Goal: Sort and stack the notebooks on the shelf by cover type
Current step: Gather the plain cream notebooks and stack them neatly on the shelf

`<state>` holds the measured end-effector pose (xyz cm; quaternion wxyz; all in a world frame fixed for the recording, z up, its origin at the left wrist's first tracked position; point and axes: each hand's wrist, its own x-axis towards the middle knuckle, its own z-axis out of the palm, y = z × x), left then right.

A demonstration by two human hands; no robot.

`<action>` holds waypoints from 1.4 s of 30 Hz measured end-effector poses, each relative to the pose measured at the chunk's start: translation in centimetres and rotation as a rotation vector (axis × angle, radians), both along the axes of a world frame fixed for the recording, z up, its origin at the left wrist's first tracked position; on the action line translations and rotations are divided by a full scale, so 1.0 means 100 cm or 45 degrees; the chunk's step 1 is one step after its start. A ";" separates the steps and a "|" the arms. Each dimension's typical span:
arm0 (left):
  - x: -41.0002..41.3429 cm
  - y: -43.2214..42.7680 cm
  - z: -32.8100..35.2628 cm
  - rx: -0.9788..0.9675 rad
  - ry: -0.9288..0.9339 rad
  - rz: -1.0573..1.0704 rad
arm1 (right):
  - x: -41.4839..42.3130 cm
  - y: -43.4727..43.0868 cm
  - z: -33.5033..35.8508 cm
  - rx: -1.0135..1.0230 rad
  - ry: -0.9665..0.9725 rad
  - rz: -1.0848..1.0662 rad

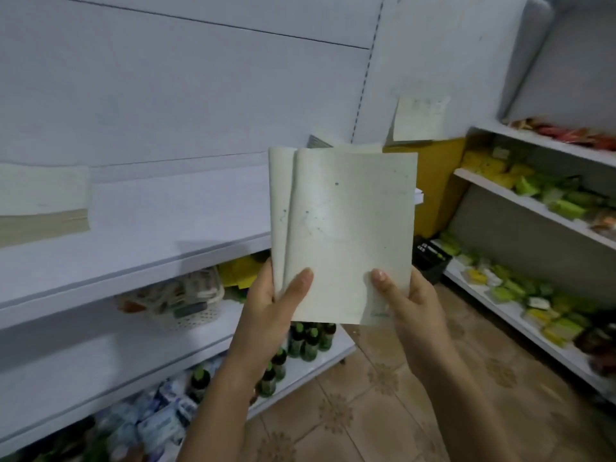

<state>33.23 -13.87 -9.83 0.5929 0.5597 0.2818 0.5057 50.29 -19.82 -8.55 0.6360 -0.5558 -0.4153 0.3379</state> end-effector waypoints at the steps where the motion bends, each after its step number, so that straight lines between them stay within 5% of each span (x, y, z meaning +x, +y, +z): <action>1: 0.014 -0.006 -0.002 -0.029 0.014 -0.024 | 0.013 -0.009 -0.002 -0.008 0.000 -0.026; 17: 0.126 0.015 -0.035 -0.085 0.205 0.036 | 0.106 -0.010 -0.043 -0.054 -0.100 -0.201; 42: 0.259 0.315 -0.010 0.092 0.436 0.274 | 0.258 0.318 -0.035 -0.007 -0.147 -0.034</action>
